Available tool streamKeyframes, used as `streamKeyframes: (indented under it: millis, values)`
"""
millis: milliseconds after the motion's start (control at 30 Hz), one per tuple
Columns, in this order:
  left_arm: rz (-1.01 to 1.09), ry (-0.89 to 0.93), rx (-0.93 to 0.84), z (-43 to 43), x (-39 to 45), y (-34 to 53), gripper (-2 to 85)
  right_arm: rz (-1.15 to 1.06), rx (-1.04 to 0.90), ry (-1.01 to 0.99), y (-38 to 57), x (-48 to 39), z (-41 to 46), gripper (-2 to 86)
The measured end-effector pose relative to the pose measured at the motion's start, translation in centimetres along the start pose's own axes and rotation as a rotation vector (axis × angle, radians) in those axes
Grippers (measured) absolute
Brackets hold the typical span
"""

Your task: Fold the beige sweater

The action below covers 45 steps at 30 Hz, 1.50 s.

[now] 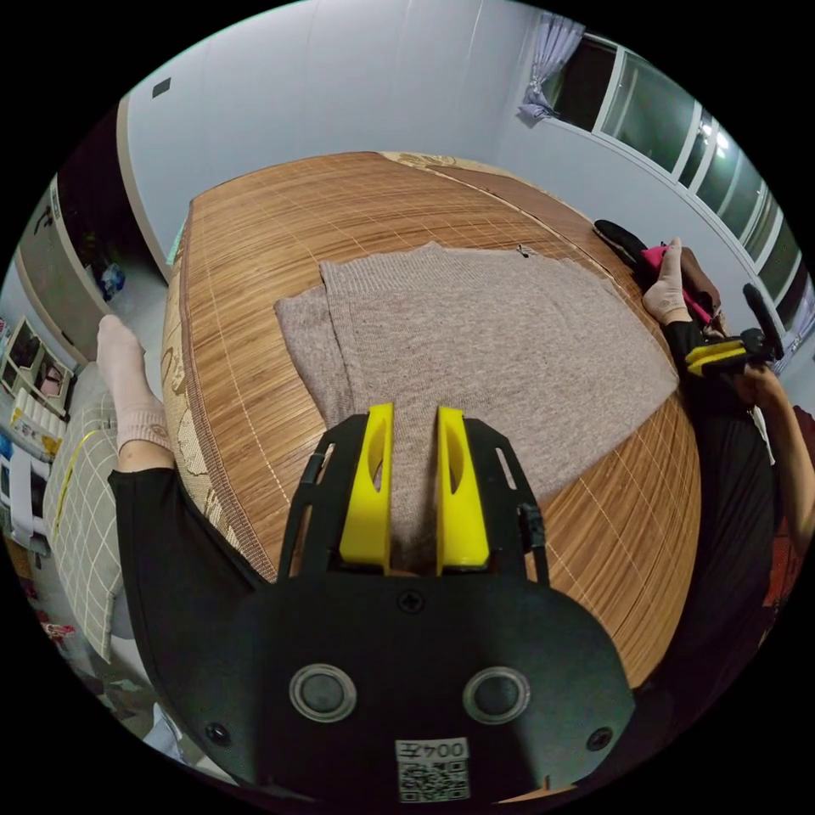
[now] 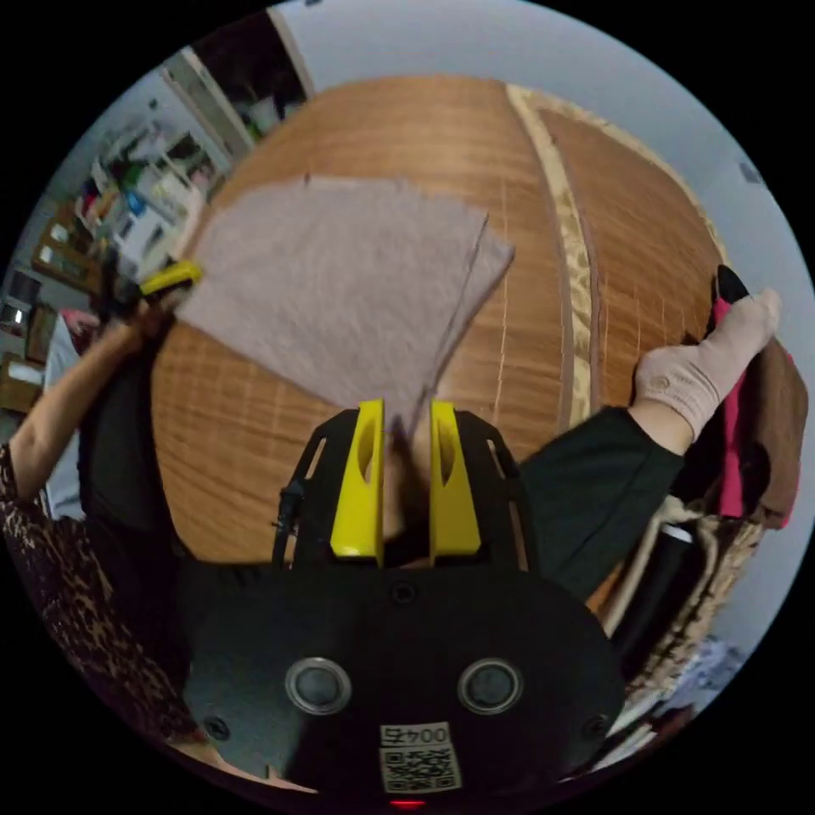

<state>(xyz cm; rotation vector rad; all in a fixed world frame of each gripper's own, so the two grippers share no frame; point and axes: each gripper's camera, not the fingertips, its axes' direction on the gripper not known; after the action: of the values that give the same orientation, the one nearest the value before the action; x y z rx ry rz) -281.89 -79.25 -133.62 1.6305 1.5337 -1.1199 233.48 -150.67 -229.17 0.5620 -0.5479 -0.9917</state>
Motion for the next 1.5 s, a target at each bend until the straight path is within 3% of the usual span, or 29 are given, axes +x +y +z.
streamKeyframes:
  millis: [100, 200, 367, 600, 867, 967, 1167, 1233, 1500]
  values:
    - [0.003, -0.005, 0.001, 0.7, -0.6, 0.6, 7.2, 0.044, 0.288, -0.050, 0.3, -2.6, -1.6, 10.1]
    - [0.005, -0.008, 0.003, 1.6, -1.3, 1.4, 7.2, 0.048, 0.351, 0.058, -0.8, -5.9, 0.7, 11.5]
    - [-0.008, 0.010, 0.005, 3.2, -2.7, 2.8, 7.0, 0.042, 0.249, 0.190, -1.1, -7.9, 6.0, 12.5]
    - [-0.004, 0.016, 0.005, 5.7, -4.0, 5.6, 6.9, 0.087, 0.322, 0.094, 1.6, -6.0, 5.9, 12.0]
    - [-0.018, 0.075, 0.000, 8.1, -5.8, 9.6, 5.3, 0.138, 0.269, 0.035, 4.7, -5.3, 2.4, 12.4]
    - [0.006, 0.041, 0.064, 6.8, -4.1, 11.8, 3.5, 0.228, 0.369, -0.086, 6.9, -2.8, -1.7, 12.2]
    - [0.160, 0.119, 0.157, 6.5, 5.4, 16.4, 2.6, 0.524, 0.590, -0.453, 14.9, 5.0, -8.0, 11.0]
    - [0.288, 0.171, 0.156, 8.1, 12.7, 17.5, 3.2, 0.573, 0.678, -0.563, 17.6, 6.3, -9.3, 11.3]
    - [0.705, 0.141, 0.093, 16.8, 36.5, 20.5, 7.0, 0.646, 0.830, -0.642, 21.4, 9.0, -12.1, 12.1]
